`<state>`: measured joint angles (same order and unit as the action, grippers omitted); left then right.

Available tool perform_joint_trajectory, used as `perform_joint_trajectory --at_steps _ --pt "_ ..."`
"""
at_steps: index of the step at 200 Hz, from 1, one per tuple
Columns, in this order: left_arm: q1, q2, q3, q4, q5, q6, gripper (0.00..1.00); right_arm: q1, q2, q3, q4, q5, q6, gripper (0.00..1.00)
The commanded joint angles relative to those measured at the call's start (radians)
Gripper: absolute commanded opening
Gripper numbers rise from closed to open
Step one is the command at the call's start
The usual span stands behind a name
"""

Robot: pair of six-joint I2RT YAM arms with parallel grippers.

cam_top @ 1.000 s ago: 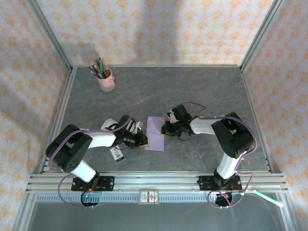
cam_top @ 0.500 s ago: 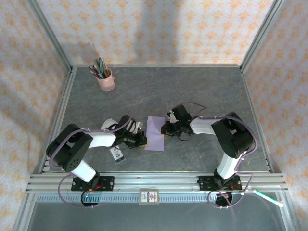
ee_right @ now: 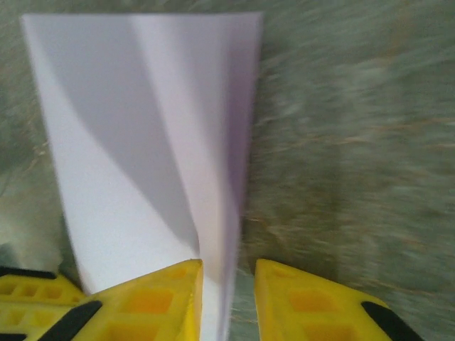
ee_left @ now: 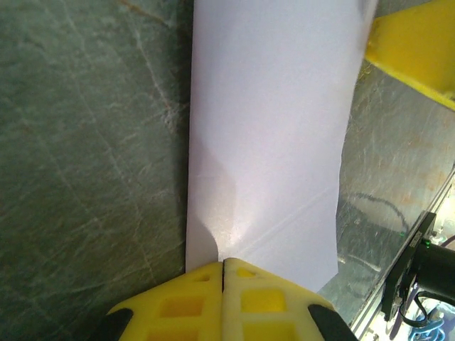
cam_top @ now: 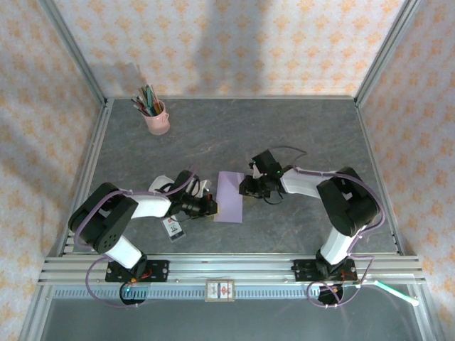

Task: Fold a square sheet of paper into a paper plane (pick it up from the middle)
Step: Hold the square sheet of paper at the center of the table.

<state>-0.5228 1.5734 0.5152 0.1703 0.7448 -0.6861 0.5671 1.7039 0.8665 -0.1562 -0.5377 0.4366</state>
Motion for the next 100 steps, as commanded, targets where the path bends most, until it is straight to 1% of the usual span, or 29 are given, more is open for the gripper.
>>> perform_joint_trajectory --at_steps 1,17,31,46,63,75,100 --pt "-0.006 0.057 -0.045 -0.127 -0.05 0.026 0.0 -0.02 -0.064 0.023 -0.09 0.101 -0.028 0.27" --pt "-0.006 0.054 -0.043 -0.132 -0.054 0.028 0.0 -0.006 -0.092 0.022 -0.043 0.034 -0.029 0.26" --pt "-0.006 0.053 -0.043 -0.135 -0.055 0.031 0.0 0.026 -0.097 0.034 -0.002 -0.022 -0.024 0.24" --pt "-0.006 0.056 -0.043 -0.137 -0.056 0.033 0.0 0.065 -0.096 0.054 0.033 -0.041 -0.011 0.19" --pt "-0.005 0.056 -0.045 -0.137 -0.058 0.036 0.0 0.096 -0.093 0.073 0.072 -0.053 0.008 0.18" --pt "-0.006 0.055 -0.049 -0.137 -0.059 0.036 0.0 0.108 -0.077 0.078 0.111 -0.085 0.028 0.16" --pt "-0.005 0.055 -0.051 -0.135 -0.059 0.039 0.0 0.127 0.004 0.109 0.156 -0.153 0.06 0.12"
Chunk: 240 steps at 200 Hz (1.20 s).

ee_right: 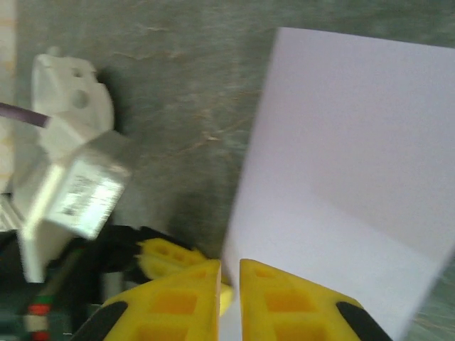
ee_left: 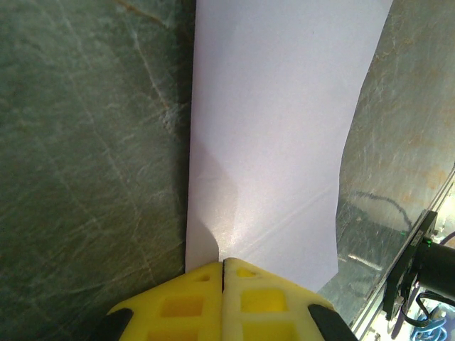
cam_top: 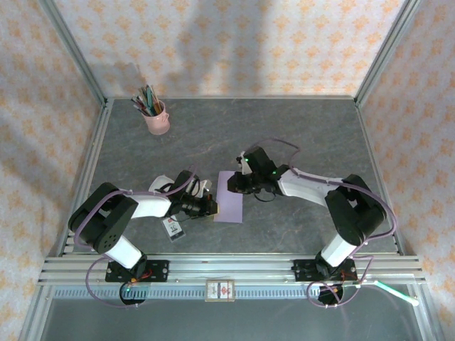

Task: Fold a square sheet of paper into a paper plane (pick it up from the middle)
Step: Hold the square sheet of paper at the center of the table, then fold the square sheet of paper in half at the center of the table.

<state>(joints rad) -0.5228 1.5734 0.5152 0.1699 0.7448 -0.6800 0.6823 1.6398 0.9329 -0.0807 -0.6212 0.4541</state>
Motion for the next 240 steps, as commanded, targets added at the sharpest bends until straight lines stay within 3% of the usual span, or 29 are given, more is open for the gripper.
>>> perform_joint_trajectory --at_steps 1,70,145,240 --pt "-0.005 0.055 -0.051 -0.134 -0.059 0.033 0.0 0.013 0.072 0.045 0.081 -0.073 0.043 0.11" --pt "-0.005 0.062 -0.053 -0.13 -0.061 0.037 0.0 0.06 0.256 0.127 0.118 -0.149 0.07 0.04" --pt "-0.006 0.076 -0.063 -0.146 -0.086 0.042 0.0 0.045 0.35 0.168 0.067 -0.072 0.044 0.03" --pt "-0.006 0.083 -0.093 -0.153 -0.127 0.028 0.0 -0.019 0.416 0.227 0.052 -0.064 0.029 0.03"
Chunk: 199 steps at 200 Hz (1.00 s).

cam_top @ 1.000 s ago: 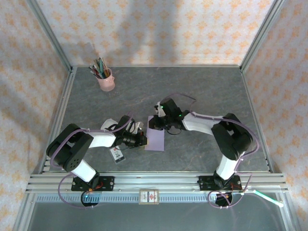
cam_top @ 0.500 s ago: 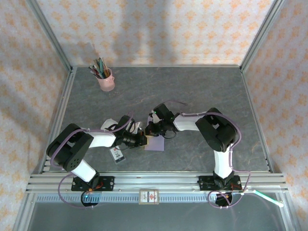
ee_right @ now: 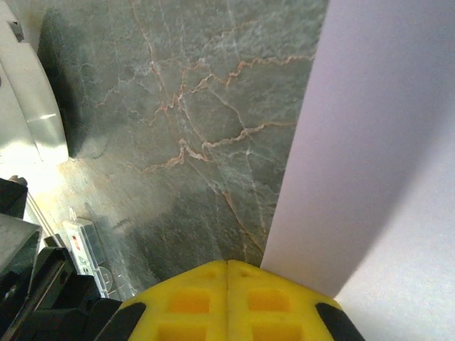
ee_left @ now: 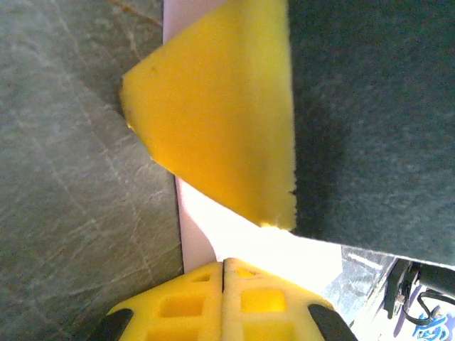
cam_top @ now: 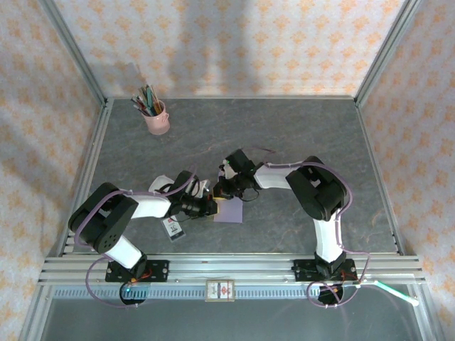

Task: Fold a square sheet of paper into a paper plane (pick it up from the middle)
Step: Fold the square sheet of paper in half at the center of the table.

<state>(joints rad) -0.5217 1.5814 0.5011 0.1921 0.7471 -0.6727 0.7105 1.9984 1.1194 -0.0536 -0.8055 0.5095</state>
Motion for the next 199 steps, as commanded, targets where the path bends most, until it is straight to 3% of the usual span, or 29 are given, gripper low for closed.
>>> perform_joint_trajectory --at_steps 1,199 --pt "-0.008 0.075 -0.079 -0.175 -0.129 0.021 0.0 -0.048 0.058 0.041 0.024 0.12 -0.027 0.03" --pt "-0.008 0.089 -0.082 -0.174 -0.129 0.024 0.0 -0.161 0.216 0.297 -0.108 0.155 -0.077 0.02"
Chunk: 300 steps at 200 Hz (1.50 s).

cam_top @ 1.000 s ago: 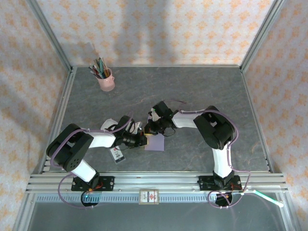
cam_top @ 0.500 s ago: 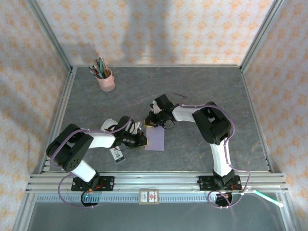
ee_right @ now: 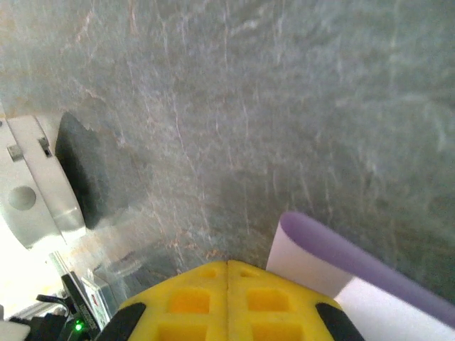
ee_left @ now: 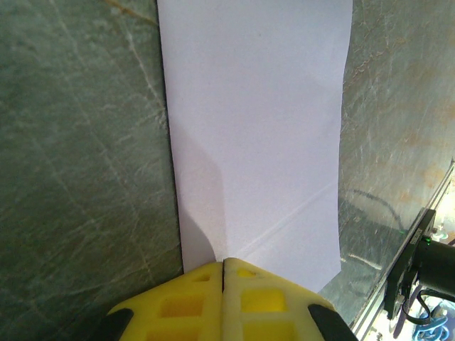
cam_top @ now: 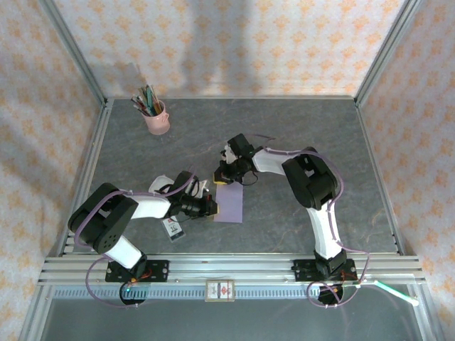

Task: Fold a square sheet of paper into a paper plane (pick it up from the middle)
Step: Fold the square sheet of paper in half at the center of the table, then hold the square sheet of paper at the center of the table.

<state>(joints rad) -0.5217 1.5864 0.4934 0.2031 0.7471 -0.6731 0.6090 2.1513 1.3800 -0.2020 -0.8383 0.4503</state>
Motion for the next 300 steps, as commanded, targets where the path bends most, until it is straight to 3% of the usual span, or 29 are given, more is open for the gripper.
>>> perform_joint_trajectory --at_steps 1,99,146,216,300 --pt "-0.007 0.084 -0.075 -0.185 -0.129 0.024 0.0 -0.06 0.064 0.038 0.04 0.188 -0.018 0.02" --pt "-0.008 0.073 -0.074 -0.18 -0.127 0.023 0.0 -0.12 0.134 0.182 -0.042 0.239 -0.033 0.02" --pt "-0.008 0.068 -0.066 -0.183 -0.129 0.024 0.0 -0.132 0.098 0.267 -0.092 0.237 -0.06 0.02" --pt "-0.008 0.052 -0.053 -0.182 -0.132 0.012 0.0 -0.048 -0.223 -0.109 0.072 0.184 -0.02 0.03" --pt "-0.008 0.043 -0.038 -0.199 -0.135 0.015 0.0 0.044 -0.141 -0.196 0.185 0.111 0.041 0.03"
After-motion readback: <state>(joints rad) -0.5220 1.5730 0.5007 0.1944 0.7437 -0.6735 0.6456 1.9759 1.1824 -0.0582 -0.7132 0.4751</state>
